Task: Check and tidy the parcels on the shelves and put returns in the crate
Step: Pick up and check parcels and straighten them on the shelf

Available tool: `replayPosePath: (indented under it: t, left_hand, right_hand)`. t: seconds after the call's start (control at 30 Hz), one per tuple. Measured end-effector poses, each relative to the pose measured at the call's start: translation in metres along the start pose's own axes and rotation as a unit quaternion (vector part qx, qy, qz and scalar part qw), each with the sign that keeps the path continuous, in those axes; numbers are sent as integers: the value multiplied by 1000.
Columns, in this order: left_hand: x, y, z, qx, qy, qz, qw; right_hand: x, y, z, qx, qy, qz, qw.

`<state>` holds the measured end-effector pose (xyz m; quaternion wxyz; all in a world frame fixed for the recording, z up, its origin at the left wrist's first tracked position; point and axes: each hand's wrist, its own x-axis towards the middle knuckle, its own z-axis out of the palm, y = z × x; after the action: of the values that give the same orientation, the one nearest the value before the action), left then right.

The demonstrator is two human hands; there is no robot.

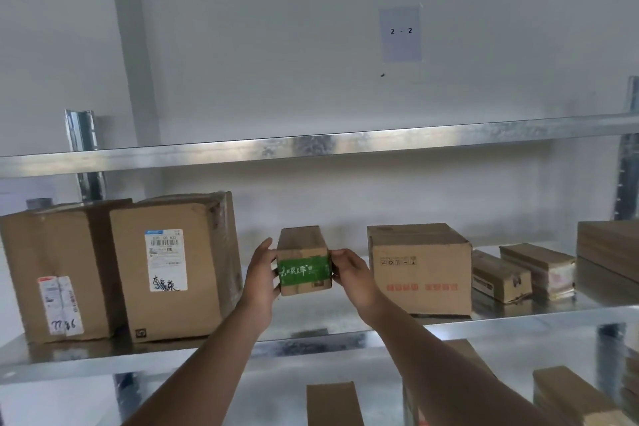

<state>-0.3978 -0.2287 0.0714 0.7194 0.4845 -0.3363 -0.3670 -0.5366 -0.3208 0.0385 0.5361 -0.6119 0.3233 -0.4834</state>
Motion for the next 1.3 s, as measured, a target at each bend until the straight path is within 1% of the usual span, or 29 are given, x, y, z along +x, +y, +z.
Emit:
replayPosePath:
  t: [0.1, 0.17, 0.23, 0.3, 0.37, 0.47, 0.53, 0.57, 0.7, 0.8, 0.9, 1.0, 1.13, 1.3]
  left_hand:
    - [7, 3, -9, -19, 17, -5, 1000]
    - [13, 6, -13, -32, 33, -17, 999]
    - [17, 8, -15, -20, 33, -23, 999]
    - [18, 8, -14, -8, 15, -14, 1000]
    - [17, 7, -14, 9, -9, 2, 1000]
    - [19, 5, -15, 29, -20, 21, 999]
    - [21, 4, -15, 47, -17, 25, 998]
    - [21, 4, -14, 56, -16, 25, 998]
    - [21, -2, -10, 79, -26, 18, 996]
    - [20, -4, -9, 100, -33, 16, 994]
    - [22, -4, -9, 130, -11, 40, 991]
    - [30, -7, -12, 94, 21, 56, 994]
    - [26, -9, -10, 68, 8, 52, 996]
    - [26, -11, -14, 65, -1, 36, 997]
  right_hand:
    - [5, -4, 1, 33, 19, 10, 999]
    - [6, -4, 1, 81, 28, 15, 996]
    - [2, -7, 2, 125, 15, 16, 992]
    - [-1, -10, 3, 138, 6, 18, 990]
    - [0, -11, 5, 127, 2, 16, 992]
    - [-5, -7, 6, 91, -18, 4, 996]
    - [-9, -5, 5, 47, -22, -7, 999]
    - [-9, -4, 3, 36, -17, 1, 999]
    - [-5, 0, 1, 18, -17, 15, 1000]
    - [-1, -2, 2, 25, -5, 19, 999]
    - [4, -4, 1, -8, 4, 15, 1000]
    - [4, -6, -1, 11, 14, 18, 1000]
    - [-6, -15, 7, 64, -3, 15, 998]
    - [-9, -14, 7, 56, -16, -3, 998]
